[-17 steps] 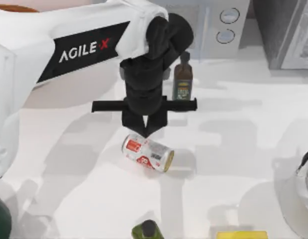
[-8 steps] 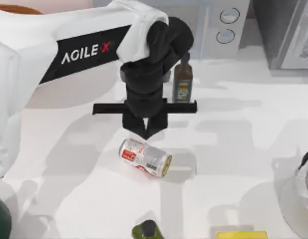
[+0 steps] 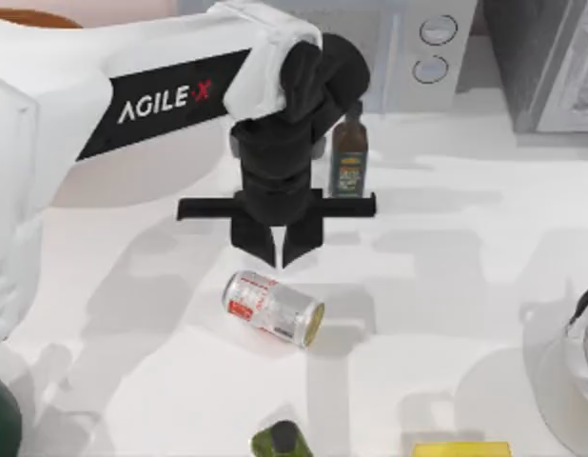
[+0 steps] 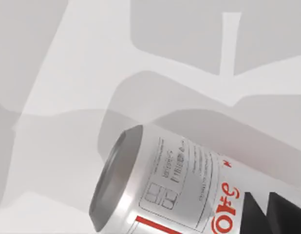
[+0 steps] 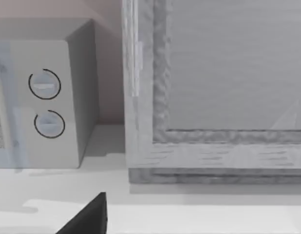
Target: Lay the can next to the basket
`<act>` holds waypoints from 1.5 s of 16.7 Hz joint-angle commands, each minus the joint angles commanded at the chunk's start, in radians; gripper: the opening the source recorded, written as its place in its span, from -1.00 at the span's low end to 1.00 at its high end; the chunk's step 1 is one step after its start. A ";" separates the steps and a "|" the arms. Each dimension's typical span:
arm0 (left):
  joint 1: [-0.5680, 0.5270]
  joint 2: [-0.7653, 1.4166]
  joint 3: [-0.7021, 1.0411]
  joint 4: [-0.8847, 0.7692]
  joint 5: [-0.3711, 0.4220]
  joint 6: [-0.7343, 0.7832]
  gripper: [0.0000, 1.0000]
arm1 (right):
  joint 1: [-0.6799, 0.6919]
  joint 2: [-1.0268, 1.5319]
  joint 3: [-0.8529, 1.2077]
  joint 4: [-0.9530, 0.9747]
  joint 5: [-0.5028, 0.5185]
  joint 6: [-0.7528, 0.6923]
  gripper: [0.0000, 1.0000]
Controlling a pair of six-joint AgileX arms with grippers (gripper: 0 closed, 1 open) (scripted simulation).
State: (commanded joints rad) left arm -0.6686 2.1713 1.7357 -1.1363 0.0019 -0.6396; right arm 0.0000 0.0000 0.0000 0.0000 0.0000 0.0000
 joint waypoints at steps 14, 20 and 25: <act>0.000 0.000 0.000 0.000 0.000 0.000 1.00 | 0.000 0.000 0.000 0.000 0.000 0.000 1.00; 0.000 -0.004 0.041 -0.043 0.000 -0.001 1.00 | 0.000 0.000 0.000 0.000 0.000 0.000 1.00; 0.001 -0.021 0.127 -0.147 0.000 -0.001 1.00 | 0.000 0.000 0.000 0.000 0.000 0.000 1.00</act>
